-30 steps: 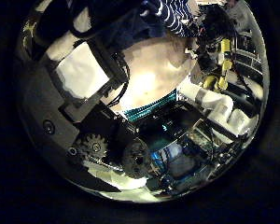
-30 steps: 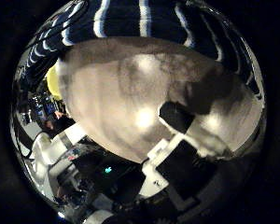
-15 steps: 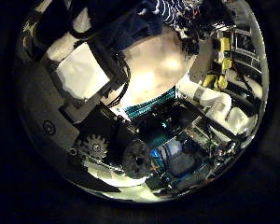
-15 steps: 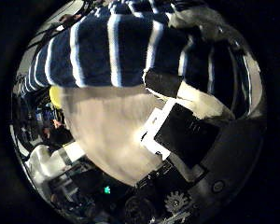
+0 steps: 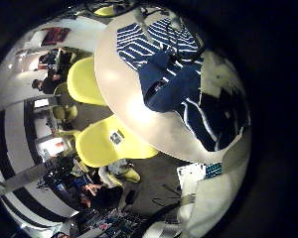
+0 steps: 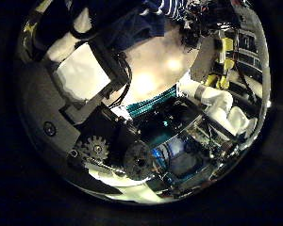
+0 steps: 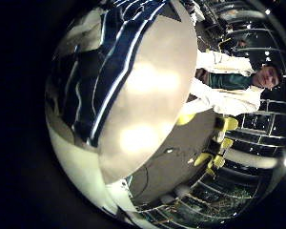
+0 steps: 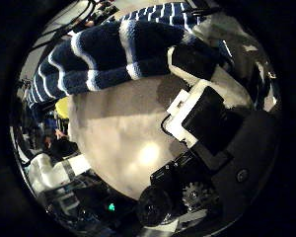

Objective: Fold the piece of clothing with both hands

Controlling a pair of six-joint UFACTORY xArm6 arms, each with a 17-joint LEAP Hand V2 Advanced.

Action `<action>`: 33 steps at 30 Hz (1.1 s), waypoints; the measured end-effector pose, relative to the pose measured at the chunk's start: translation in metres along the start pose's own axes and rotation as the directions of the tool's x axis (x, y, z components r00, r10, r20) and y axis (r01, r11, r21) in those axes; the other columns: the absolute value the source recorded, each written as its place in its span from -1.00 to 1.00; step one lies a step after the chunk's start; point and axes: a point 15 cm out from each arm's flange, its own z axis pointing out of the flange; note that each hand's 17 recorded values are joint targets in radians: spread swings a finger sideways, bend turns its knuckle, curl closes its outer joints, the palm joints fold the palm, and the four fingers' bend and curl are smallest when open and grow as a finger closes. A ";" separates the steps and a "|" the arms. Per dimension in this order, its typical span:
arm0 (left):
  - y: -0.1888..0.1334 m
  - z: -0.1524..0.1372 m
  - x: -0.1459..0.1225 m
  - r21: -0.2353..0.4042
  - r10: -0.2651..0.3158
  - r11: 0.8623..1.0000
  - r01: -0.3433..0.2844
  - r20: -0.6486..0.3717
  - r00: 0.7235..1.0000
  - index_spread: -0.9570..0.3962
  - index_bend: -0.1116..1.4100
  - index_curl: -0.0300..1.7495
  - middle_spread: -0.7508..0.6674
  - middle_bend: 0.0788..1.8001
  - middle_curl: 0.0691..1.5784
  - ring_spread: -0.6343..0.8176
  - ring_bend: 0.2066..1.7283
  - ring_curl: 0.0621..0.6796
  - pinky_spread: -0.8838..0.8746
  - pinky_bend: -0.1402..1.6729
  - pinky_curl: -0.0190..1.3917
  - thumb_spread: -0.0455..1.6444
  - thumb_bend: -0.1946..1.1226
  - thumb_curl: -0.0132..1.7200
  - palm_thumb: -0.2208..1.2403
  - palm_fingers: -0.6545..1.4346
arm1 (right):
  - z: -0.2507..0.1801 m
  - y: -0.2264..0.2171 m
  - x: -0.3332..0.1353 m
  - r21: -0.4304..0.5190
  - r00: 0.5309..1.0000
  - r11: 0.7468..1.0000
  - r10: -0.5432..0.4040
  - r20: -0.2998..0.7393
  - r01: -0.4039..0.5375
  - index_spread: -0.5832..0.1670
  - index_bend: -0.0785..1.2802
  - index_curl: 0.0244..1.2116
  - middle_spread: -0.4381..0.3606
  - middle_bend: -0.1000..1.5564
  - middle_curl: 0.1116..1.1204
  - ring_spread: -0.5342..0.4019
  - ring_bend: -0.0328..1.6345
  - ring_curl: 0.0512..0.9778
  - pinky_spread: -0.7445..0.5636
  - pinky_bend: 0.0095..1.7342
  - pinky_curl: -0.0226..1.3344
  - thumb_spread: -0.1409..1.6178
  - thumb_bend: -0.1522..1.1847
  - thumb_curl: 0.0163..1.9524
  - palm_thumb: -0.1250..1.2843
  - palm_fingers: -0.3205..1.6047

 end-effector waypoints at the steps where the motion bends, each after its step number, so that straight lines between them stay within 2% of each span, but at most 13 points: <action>1: 0.003 -0.001 -0.001 -0.006 0.002 1.000 -0.002 -0.001 1.000 -0.60 -0.64 0.32 -0.84 -0.20 0.07 -0.86 0.21 0.39 -0.76 0.39 -0.15 0.33 -0.73 -0.38 0.43 0.63 | -0.007 0.006 0.001 -0.004 1.000 1.000 -0.002 -0.001 0.002 -0.40 0.71 0.53 -0.47 0.61 0.69 -0.46 0.70 0.54 -0.20 0.53 0.23 0.51 -0.78 -0.41 0.61 0.33; 10: 0.032 -0.013 -0.016 -0.060 0.014 0.998 -0.011 0.040 0.999 -0.60 -0.64 0.33 -0.84 -0.21 0.08 -0.86 0.21 0.39 -0.75 0.39 -0.14 0.33 -0.73 -0.37 0.43 0.63 | -0.087 0.018 0.002 0.013 0.999 0.999 -0.031 -0.012 0.031 -0.33 0.77 0.59 -0.43 0.66 0.71 -0.43 0.73 0.64 -0.16 0.52 0.40 0.53 -0.78 -0.36 0.61 0.28; 15: 0.029 -0.036 -0.034 -0.036 -0.010 0.999 0.013 0.067 0.998 -0.59 -0.65 0.34 -0.84 -0.20 0.09 -0.86 0.22 0.39 -0.75 0.39 -0.13 0.33 -0.73 -0.37 0.42 0.62 | -0.122 0.001 0.003 0.050 0.999 0.998 -0.036 -0.017 0.037 -0.31 0.78 0.61 -0.41 0.68 0.71 -0.43 0.74 0.67 -0.15 0.50 0.47 0.53 -0.78 -0.34 0.60 0.27; 21: -0.011 -0.047 -0.058 -0.052 -0.040 0.998 0.044 0.089 0.995 -0.58 -0.65 0.35 -0.84 -0.20 0.09 -0.86 0.22 0.40 -0.75 0.39 -0.13 0.33 -0.73 -0.37 0.42 0.62 | -0.137 -0.045 0.005 0.005 0.999 0.999 -0.041 -0.018 0.041 -0.29 0.78 0.62 -0.39 0.69 0.70 -0.42 0.74 0.70 -0.14 0.48 0.55 0.53 -0.78 -0.33 0.60 0.27; 25: -0.052 -0.040 -0.071 -0.074 -0.047 0.996 0.053 0.086 0.995 -0.58 -0.64 0.35 -0.85 -0.20 0.10 -0.86 0.22 0.41 -0.75 0.39 -0.13 0.33 -0.73 -0.37 0.42 0.61 | -0.120 -0.082 0.010 -0.074 0.997 0.995 -0.063 -0.050 0.059 -0.28 0.78 0.63 -0.39 0.69 0.69 -0.42 0.73 0.72 -0.14 0.46 0.60 0.53 -0.79 -0.31 0.59 0.27; 33: -0.130 -0.012 -0.096 -0.069 -0.049 0.996 0.056 0.107 0.993 -0.58 -0.64 0.36 -0.85 -0.20 0.11 -0.85 0.24 0.43 -0.75 0.38 -0.12 0.33 -0.73 -0.37 0.42 0.58 | -0.066 -0.146 0.015 -0.201 0.985 0.975 -0.119 -0.127 0.092 -0.27 0.78 0.64 -0.38 0.70 0.68 -0.42 0.73 0.74 -0.15 0.42 0.67 0.53 -0.79 -0.30 0.57 0.27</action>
